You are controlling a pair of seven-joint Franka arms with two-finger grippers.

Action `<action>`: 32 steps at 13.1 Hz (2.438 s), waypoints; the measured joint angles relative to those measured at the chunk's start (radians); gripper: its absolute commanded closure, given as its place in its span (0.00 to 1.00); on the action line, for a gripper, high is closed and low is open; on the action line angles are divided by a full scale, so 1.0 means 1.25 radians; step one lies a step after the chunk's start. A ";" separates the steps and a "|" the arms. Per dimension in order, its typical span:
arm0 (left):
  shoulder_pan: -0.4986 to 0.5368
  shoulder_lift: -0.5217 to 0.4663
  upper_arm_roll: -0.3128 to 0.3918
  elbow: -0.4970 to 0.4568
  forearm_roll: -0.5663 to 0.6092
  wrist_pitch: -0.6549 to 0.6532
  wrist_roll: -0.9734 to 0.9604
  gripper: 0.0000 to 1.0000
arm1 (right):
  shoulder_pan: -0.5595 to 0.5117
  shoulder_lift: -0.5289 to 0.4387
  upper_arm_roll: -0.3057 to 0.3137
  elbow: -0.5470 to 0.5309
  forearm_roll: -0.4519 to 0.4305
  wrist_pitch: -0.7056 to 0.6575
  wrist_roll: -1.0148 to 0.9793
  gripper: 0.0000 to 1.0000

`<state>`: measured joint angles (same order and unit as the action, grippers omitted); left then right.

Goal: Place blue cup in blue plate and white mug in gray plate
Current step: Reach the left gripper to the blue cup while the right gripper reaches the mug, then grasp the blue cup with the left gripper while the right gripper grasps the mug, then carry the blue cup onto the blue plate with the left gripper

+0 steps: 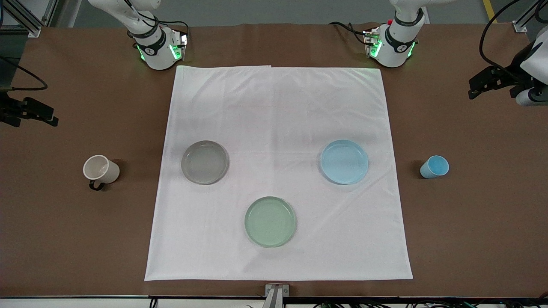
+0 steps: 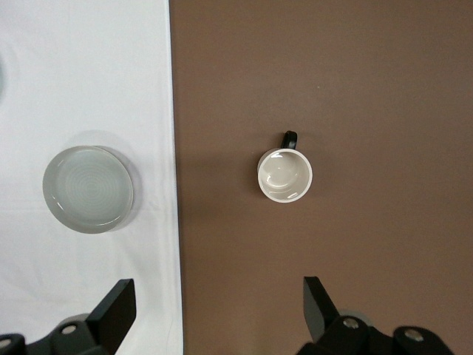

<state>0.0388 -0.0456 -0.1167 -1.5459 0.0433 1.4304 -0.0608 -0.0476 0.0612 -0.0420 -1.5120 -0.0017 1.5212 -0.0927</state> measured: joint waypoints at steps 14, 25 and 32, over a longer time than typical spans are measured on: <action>0.142 0.167 0.016 -0.334 0.001 0.529 0.007 0.04 | -0.083 0.207 -0.010 -0.111 0.000 0.266 -0.007 0.00; 0.181 0.344 0.013 -0.454 0.001 0.821 0.063 1.00 | -0.125 0.368 -0.009 -0.266 0.001 0.681 -0.029 0.17; 0.178 0.321 -0.106 -0.424 0.001 0.806 -0.075 1.00 | -0.125 0.368 -0.006 -0.291 0.001 0.703 -0.029 0.61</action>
<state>0.2607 0.3556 -0.2498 -2.0758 0.0449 2.4379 -0.1544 -0.2034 0.5215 -0.0494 -1.8757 0.0000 2.3996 -0.1292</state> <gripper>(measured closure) 0.965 0.480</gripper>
